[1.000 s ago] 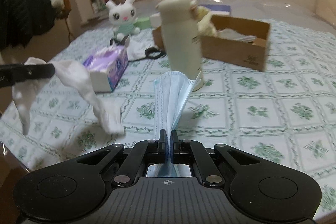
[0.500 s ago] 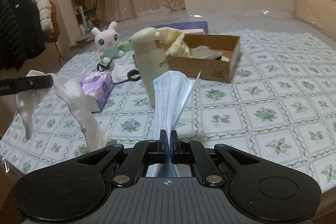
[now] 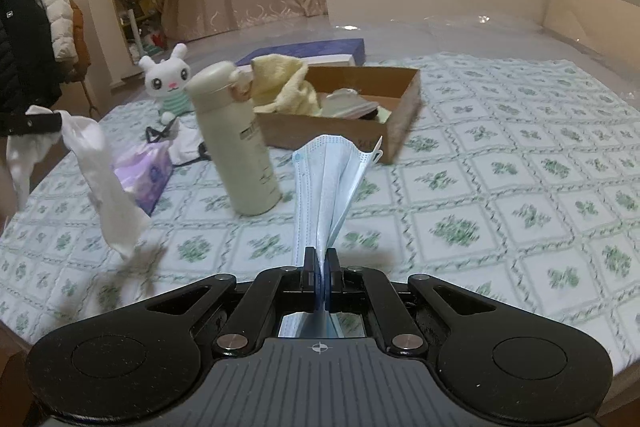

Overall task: Organize soft objects
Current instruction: 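Carry the white cloth and blue mask with both grippers over the box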

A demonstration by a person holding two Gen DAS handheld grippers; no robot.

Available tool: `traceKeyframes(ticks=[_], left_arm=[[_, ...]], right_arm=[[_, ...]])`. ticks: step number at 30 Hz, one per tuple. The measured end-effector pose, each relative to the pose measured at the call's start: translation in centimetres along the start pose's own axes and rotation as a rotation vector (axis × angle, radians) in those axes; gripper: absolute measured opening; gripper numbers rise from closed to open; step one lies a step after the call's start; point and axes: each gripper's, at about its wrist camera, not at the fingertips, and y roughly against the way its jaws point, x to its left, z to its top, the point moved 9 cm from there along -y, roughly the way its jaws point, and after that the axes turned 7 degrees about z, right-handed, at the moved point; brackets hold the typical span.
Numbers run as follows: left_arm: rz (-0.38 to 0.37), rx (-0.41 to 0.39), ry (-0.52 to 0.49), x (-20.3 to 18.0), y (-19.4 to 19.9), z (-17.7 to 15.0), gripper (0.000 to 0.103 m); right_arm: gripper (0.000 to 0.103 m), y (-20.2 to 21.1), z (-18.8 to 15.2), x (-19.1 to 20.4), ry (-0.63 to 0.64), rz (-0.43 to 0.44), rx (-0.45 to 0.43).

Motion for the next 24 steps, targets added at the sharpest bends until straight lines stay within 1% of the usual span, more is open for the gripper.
traceKeyframes(ticks=[5, 9, 12, 15, 19, 22, 24], left_arm=[[-0.022, -0.03, -0.027, 2.2, -2.4, 4.1, 0.014], [-0.009, -0.06, -0.082, 3.7, -5.3, 8.0, 0.014], [-0.009, -0.077, -0.093, 4.7, -8.0, 10.7, 0.014], [-0.013, -0.089, -0.088, 5.2, -11.5, 13.7, 0.014], [-0.039, -0.091, -0.085, 4.9, -16.5, 16.5, 0.014], [-0.05, -0.073, -0.095, 4.1, -20.6, 17.7, 0.014], [-0.056, -0.058, -0.106, 3.4, -23.5, 17.8, 0.014]], right_arm=[[0.002, -0.8, 2.4, -2.1, 0.022, -0.013, -0.001], [0.002, -1.5, 5.6, -3.8, 0.062, -0.028, -0.026], [0.002, -2.4, 8.3, -5.0, 0.07, -0.019, -0.044], [0.002, -3.8, 11.6, -5.7, 0.104, -0.017, -0.067], [0.002, -6.8, 15.5, -6.4, 0.141, -0.005, -0.084], [0.002, -9.7, 17.7, -6.9, 0.142, 0.01, -0.085], [0.002, -11.6, 19.0, -7.3, 0.145, 0.021, -0.085]])
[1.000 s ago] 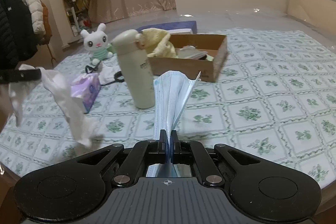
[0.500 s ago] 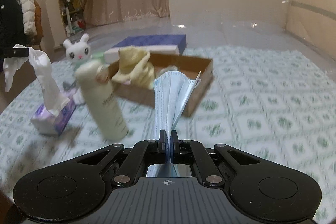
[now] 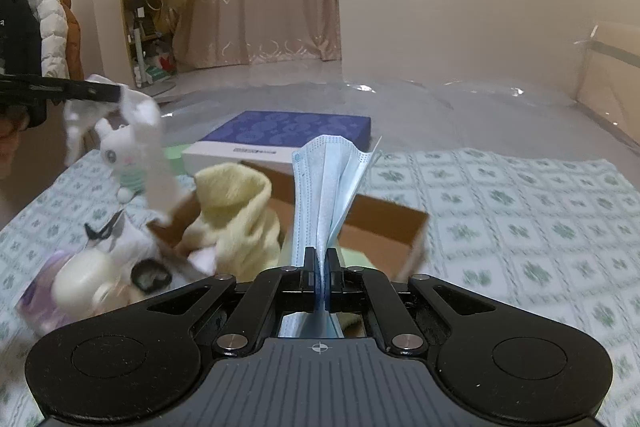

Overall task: Organize soft objects
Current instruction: 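Carry the white cloth and blue mask with both grippers over the box, then open both grippers to drop the cloth and mask into the box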

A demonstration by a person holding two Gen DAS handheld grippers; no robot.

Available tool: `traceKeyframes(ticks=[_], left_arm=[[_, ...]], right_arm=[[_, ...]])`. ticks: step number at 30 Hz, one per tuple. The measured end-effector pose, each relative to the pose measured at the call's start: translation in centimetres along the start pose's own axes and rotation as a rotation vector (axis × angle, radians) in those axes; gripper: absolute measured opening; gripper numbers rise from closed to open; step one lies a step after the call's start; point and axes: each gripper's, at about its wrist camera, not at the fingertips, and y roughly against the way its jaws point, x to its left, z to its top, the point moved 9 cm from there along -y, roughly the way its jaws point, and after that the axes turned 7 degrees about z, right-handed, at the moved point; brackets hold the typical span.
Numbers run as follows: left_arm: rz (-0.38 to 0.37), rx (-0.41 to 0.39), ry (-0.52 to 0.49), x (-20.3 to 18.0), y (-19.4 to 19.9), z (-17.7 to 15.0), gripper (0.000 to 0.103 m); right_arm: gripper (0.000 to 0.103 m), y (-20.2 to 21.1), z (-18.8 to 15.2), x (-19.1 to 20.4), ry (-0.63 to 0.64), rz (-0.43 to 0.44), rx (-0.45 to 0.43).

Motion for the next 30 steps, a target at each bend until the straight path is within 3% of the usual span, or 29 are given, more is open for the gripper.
traceKeyframes(ticks=[5, 11, 16, 23, 25, 27, 28, 29, 30], left_arm=[[-0.025, 0.058, -0.005, -2.0, -6.9, -1.6, 0.014], [-0.01, 0.205, -0.07, -4.2, -13.4, -6.2, 0.014], [-0.001, 0.289, -0.099, -4.7, -16.0, -9.5, 0.015], [0.007, 0.337, -0.175, -4.9, -17.5, -10.9, 0.016], [0.001, 0.343, -0.162, -4.8, -17.5, -10.8, 0.021], [0.008, 0.338, -0.146, -4.4, -17.2, -10.6, 0.041], [0.002, 0.334, -0.138, -4.3, -16.9, -10.3, 0.045], [-0.009, 0.331, -0.122, -4.2, -16.6, -10.1, 0.052], [-0.013, 0.329, -0.106, -3.9, -16.3, -9.9, 0.062]], right_arm=[[0.002, -5.0, 1.8, -1.1, -0.012, 0.026, 0.002], [0.002, -9.9, 2.9, -2.2, -0.07, 0.05, 0.024], [0.002, -13.5, 2.0, -3.2, -0.121, 0.051, 0.077], [0.002, -17.7, -0.5, -2.7, -0.133, 0.057, 0.17], [0.002, -18.7, -1.2, -2.5, -0.128, 0.06, 0.203], [0.003, -19.5, -2.0, -2.4, -0.132, 0.072, 0.246], [0.004, -19.8, -2.2, -2.3, -0.13, 0.076, 0.257], [0.009, -19.8, -2.3, -2.2, -0.125, 0.077, 0.263], [0.027, -19.7, -2.2, -2.2, -0.122, 0.078, 0.259]])
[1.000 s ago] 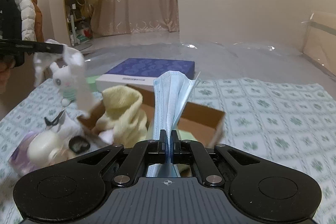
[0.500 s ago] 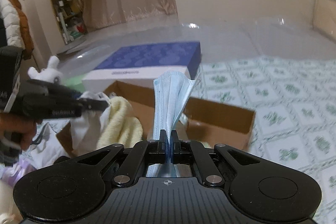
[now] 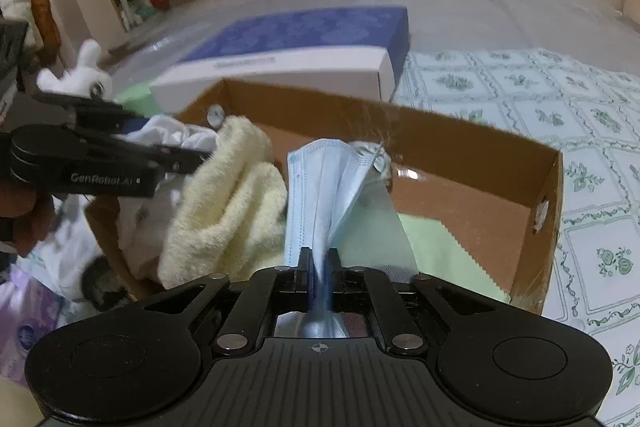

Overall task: Organize soft objects
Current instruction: 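Open both grippers to drop the cloth and mask into the box, then withdraw both grippers from the box toward the tissue pack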

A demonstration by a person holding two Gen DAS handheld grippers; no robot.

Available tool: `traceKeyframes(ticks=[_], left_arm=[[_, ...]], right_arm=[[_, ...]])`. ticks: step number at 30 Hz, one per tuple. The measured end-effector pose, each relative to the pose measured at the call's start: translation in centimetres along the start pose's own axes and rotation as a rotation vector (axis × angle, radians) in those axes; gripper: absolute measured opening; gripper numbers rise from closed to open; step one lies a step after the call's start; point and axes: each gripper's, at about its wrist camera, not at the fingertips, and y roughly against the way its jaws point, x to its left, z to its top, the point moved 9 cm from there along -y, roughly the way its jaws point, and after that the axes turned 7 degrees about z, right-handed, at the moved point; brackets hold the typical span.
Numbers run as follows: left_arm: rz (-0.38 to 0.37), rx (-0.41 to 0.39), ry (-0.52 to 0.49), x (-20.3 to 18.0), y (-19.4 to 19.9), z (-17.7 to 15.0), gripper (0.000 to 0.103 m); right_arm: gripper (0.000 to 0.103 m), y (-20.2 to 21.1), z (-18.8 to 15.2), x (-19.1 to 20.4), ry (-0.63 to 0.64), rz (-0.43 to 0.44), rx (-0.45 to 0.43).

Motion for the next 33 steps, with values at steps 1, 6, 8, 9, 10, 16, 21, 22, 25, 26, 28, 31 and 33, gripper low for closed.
traceKeyframes(ticks=[1, 6, 8, 9, 10, 16, 21, 22, 25, 26, 28, 31, 33], left_arm=[[-0.005, -0.007, 0.019, 0.3, 0.5, 0.1, 0.067], [-0.025, -0.042, 0.079, 1.7, 3.5, 1.0, 0.08], [-0.014, -0.059, 0.086, 2.3, 4.9, 1.4, 0.08], [-0.01, -0.065, 0.089, 2.6, 5.4, 1.6, 0.08], [-0.004, -0.075, 0.093, 2.9, 6.1, 1.8, 0.08], [0.028, -0.105, 0.099, 4.4, 10.8, 2.4, 0.081], [0.042, -0.132, 0.121, 5.2, 15.5, 2.0, 0.081], [0.04, -0.141, 0.13, 5.2, 16.6, 1.7, 0.081], [0.047, -0.163, 0.159, 5.3, 19.8, 0.2, 0.081], [0.052, -0.166, 0.17, 5.3, 20.9, -0.5, 0.081], [0.055, -0.168, 0.198, 5.4, 22.9, -2.0, 0.08], [0.075, -0.179, 0.229, 5.5, 26.1, -5.0, 0.081], [0.098, -0.189, 0.246, 5.6, 28.4, -7.3, 0.081]], right_arm=[[0.059, 0.3, 0.2, 0.0, -0.001, 0.006, -0.011], [0.075, 3.2, 1.1, 0.3, -0.004, 0.018, -0.099], [0.075, 4.5, 1.3, 0.3, -0.003, 0.004, -0.113], [0.075, 5.0, 1.4, 0.4, -0.004, -0.001, -0.12], [0.075, 5.7, 1.5, 0.5, -0.004, -0.002, -0.129], [0.075, 9.6, 1.8, 1.2, -0.014, -0.026, -0.174], [0.075, 12.8, 1.7, 2.6, -0.003, -0.042, -0.197], [0.075, 13.6, 1.7, 3.0, -0.002, -0.042, -0.204], [0.075, 15.8, 1.0, 4.3, 0.009, -0.041, -0.217], [0.075, 16.6, 0.7, 4.7, 0.01, -0.041, -0.224], [0.075, 18.1, -0.3, 5.6, 0.008, -0.042, -0.233], [0.075, 20.6, -2.3, 7.3, 0.011, -0.041, -0.244], [0.075, 22.3, -4.0, 8.7, 0.018, -0.037, -0.259]])
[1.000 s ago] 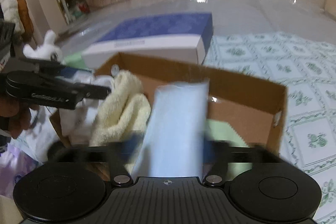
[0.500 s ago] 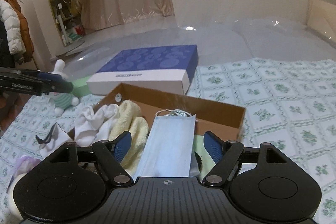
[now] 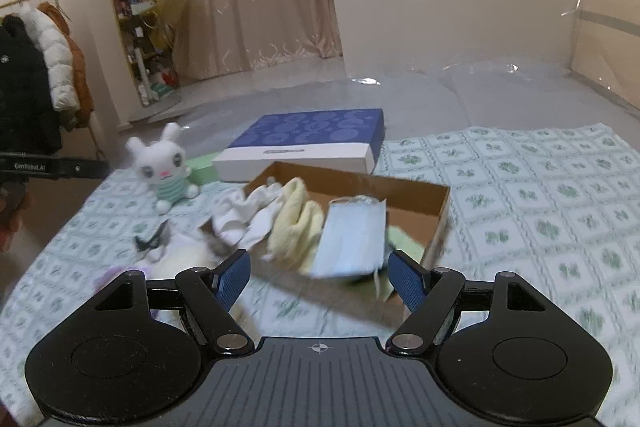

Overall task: Organize soft objects
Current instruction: 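Withdraw both grippers from the box toward the tissue pack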

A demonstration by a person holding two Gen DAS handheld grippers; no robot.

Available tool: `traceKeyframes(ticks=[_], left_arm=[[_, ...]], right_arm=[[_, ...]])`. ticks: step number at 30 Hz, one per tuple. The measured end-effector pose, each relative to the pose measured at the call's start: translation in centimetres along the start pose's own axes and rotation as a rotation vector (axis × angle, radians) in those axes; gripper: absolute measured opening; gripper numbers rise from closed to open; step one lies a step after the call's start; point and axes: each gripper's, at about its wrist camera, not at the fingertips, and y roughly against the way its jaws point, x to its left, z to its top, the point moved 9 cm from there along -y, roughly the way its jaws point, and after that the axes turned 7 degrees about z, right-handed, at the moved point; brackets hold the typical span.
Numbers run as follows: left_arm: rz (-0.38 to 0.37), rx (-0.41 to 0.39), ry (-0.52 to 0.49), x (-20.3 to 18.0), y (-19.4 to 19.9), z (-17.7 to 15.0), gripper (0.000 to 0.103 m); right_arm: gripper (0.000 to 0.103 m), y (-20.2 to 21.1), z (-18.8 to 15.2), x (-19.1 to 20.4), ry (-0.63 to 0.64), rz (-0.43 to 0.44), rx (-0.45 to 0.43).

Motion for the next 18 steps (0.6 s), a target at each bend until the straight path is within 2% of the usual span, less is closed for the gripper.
traceKeyframes(ticks=[5, 12, 18], left_arm=[[0.088, -0.021, 0.078, 2.5, 6.1, -5.3, 0.08], [0.212, -0.033, 0.157, 3.8, 13.0, -13.2, 0.081], [0.251, -0.032, 0.322, 4.0, 17.8, -20.1, 0.081]], right_arm=[[0.075, 4.9, -4.3, 2.8, -0.061, 0.024, -0.038], [0.075, 8.2, -12.0, 6.7, -0.145, 0.035, -0.006], [0.075, 10.0, -16.6, 9.9, -0.153, 0.042, 0.028]])
